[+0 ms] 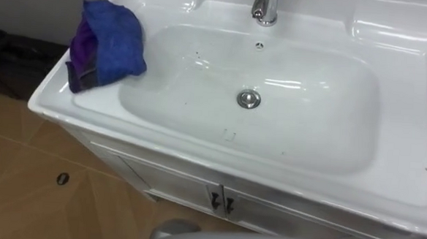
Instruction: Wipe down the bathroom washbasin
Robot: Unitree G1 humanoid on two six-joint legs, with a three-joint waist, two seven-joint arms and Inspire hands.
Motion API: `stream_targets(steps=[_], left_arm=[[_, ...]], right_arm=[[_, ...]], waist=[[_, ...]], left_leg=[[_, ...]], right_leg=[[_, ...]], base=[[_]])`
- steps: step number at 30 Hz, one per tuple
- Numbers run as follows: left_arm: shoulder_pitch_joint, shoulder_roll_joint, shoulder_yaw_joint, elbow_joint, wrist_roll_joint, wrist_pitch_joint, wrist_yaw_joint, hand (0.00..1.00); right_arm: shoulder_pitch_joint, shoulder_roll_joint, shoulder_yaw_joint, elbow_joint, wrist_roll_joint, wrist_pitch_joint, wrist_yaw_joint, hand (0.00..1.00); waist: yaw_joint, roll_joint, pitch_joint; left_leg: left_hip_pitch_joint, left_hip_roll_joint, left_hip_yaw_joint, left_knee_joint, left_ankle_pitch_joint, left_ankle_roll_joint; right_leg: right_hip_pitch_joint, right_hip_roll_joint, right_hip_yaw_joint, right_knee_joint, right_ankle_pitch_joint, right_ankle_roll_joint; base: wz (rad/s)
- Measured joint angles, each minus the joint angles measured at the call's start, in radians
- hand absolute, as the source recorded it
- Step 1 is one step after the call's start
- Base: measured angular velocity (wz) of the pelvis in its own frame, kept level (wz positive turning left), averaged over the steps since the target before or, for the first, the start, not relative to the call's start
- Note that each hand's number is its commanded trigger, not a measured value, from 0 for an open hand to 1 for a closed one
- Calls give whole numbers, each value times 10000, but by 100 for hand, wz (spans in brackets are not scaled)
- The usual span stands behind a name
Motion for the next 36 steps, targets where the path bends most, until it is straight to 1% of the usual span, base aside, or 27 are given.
stream_targets(steps=[2, 3, 5, 6, 8, 9, 11, 12, 13, 14, 15, 17, 18, 19, 20, 21, 22, 23, 24, 25, 26, 28, 29, 31, 36], left_arm=[[23, -200, -44, 642, -48, 2, 141, 0], [26, -224, -95, 760, -51, 2, 175, 0], [157, -330, -489, 1017, -19, -44, 404, 0], [189, -347, -608, 1133, -19, -60, 420, 0], [253, -428, -969, 1522, -16, -100, 422, 0], [255, -479, -1231, 1720, -18, -103, 403, 0], [279, -560, -1548, 1770, -16, -105, 328, 0], [246, -595, -1708, 1908, 44, -144, 207, 0], [190, -594, -1888, 2116, 76, -172, -35, 0], [152, -596, -2238, 2305, 73, -172, -293, 0], [151, -610, -2466, 2373, 86, -172, -443, 0], [29, -737, -3135, 2653, 387, -177, -1191, 0], [25, -757, -3323, 2700, 495, -182, -1393, 0], [-88, -784, -3689, 2812, 624, -198, -1775, 0], [-196, -822, -4033, 3018, 623, -200, -2192, 0], [-266, -860, -4173, 3090, 618, -199, -2401, 0], [-378, -916, -4416, 3148, 618, -196, -2788, 0], [-456, -932, -4513, 3172, 619, -195, -2949, 0], [-620, -948, -4695, 3200, 620, -193, -3233, 0], [-809, -950, -4832, 3259, 620, -198, -3494, 0], [-924, -952, -4881, 3299, 617, -199, -3613, 0], [-1249, -954, -4919, 3325, 619, -212, -4135, 0], [-1312, -955, -4921, 3335, 619, -222, -4278, 0], [-1571, -976, -4925, 3464, 616, -281, -4785, 0], [-1583, -1014, -4929, 3620, 604, -361, -5546, 0]], right_arm=[[-1, -16, -8, -7, -19, 5, 18, 0], [13, -17, -8, -9, -18, 4, 20, 0], [29, -27, -18, -5, -37, 1, 53, 0], [26, -30, -19, 4, -17, 14, 62, 0], [19, -38, -14, 28, 18, -5, 88, 0], [0, -34, -4, 42, 96, -29, 142, 0], [-24, -19, -12, 76, 275, -129, 189, 0], [-38, -41, -23, 108, 284, -203, 308, 0], [-92, -52, -24, 114, 287, -246, 459, 0], [-173, -50, -17, 169, 331, -285, 553, 0], [-183, -48, -7, 212, 372, -295, 595, 0], [-308, 21, -6, 367, 566, -337, 776, 0], [-307, 53, -6, 370, 613, -342, 836, 0], [-306, 134, 5, 440, 647, -349, 956, 0], [-339, 207, 8, 499, 705, -356, 1105, 0], [-353, 223, 11, 530, 757, -367, 1189, 0], [-415, 253, 11, 646, 818, -400, 1339, 0], [-448, 274, 13, 740, 826, -419, 1385, 0], [-492, 317, 23, 852, 806, -408, 1484, 0], [-491, 343, 25, 874, 808, -416, 1595, 0], [-508, 355, 25, 894, 807, -419, 1626, 0], [-550, 425, 28, 982, 791, -415, 1652, 0], [-553, 429, 29, 992, 791, -413, 1654, 0], [-648, 434, 28, 1146, 719, -398, 1658, 0], [-694, 502, 21, 1169, 708, -194, 1676, 0]], waist=[[-58, -15, 10], [-67, -22, 12], [-100, -68, 3], [-102, -92, -6], [-108, -106, 0], [-134, -154, 6], [-193, -267, 17], [-307, -340, 13], [-412, -395, 20], [-500, -436, 25], [-568, -450, 28], [-709, -508, 35], [-741, -531, 45], [-899, -581, 78], [-1013, -615, 86], [-1089, -634, 99], [-1240, -677, 128], [-1301, -700, 141], [-1428, -761, 162], [-1462, -812, 160], [-1474, -829, 158], [-1494, -914, 186], [-1490, -926, 185], [-1490, -943, 177], [-1526, -963, 167]], left_leg=[[-11, -12, -67, 8, 1, -1], [-15, -14, -93, 16, 1, -1], [-12, -19, -106, -1, 4, -7], [-12, -19, -102, -7, 6, -8], [4, -23, -69, -24, 5, -8], [8, -25, -78, -29, 5, -8], [-3, -25, -87, 9, 5, -8], [-14, -26, -95, 13, 5, -8], [-12, -27, -94, 22, 5, -8], [-4, -27, -76, 25, 5, -8], [-3, -27, -63, 25, 5, -8], [30, -15, -11, 6, 5, -7], [68, -9, -3, -13, 5, -8], [145, -8, 5, -58, 4, -8], [165, -4, 16, -74, 4, -10], [156, -4, 13, -73, 4, -10], [132, -2, 16, -74, 4, -10], [120, 2, 29, -70, 5, -10], [90, 3, 32, -58, 5, -10], [63, 10, 86, -53, 4, -10], [35, 28, 157, -39, 5, -10], [-8, 48, 298, 23, 2, -6], [-4, 50, 333, 23, 1, -4], [15, 75, 592, 13, -3, 3], [68, 56, 742, -16, -73, 114]], right_leg=[[33, 2, -45, 3, -7, 10], [49, 4, -69, -4, -13, 11], [73, -12, -103, -28, -17, 13], [73, -11, -105, -30, -16, 13], [68, -14, -95, -26, -17, 13], [65, -17, -94, -28, -17, 14], [52, -14, -95, -53, -17, 14], [56, -18, -117, -64, -18, 15], [80, -19, -133, -69, -20, 20], [123, -15, -150, -116, -20, 21], [140, -8, -152, -143, -19, 23], [167, -7, -100, -195, -15, 29], [184, -9, -78, -210, -15, 30], [247, -16, -92, -221, -16, 31], [257, -31, -88, -232, -19, 37], [253, -31, -92, -232, -20, 37], [231, -27, -111, -229, -22, 40], [221, -20, -105, -232, -23, 39], [203, 0, -88, -234, -23, 39], [143, 38, -8, -235, -22, 39], [91, 47, 32, -231, -20, 37], [31, 58, 163, -255, 11, 49], [24, 61, 192, -269, 23, 57], [19, 61, 290, -388, 106, 93], [76, 47, 381, -461, 208, 190]], base=[[9], [11], [5], [0], [-2], [0], [0], [0], [3], [3], [0], [-3], [-5], [-4], [0], [0], [0], [0], [-5], [-10], [-18], [-17], [-16], [-18], [-7]])
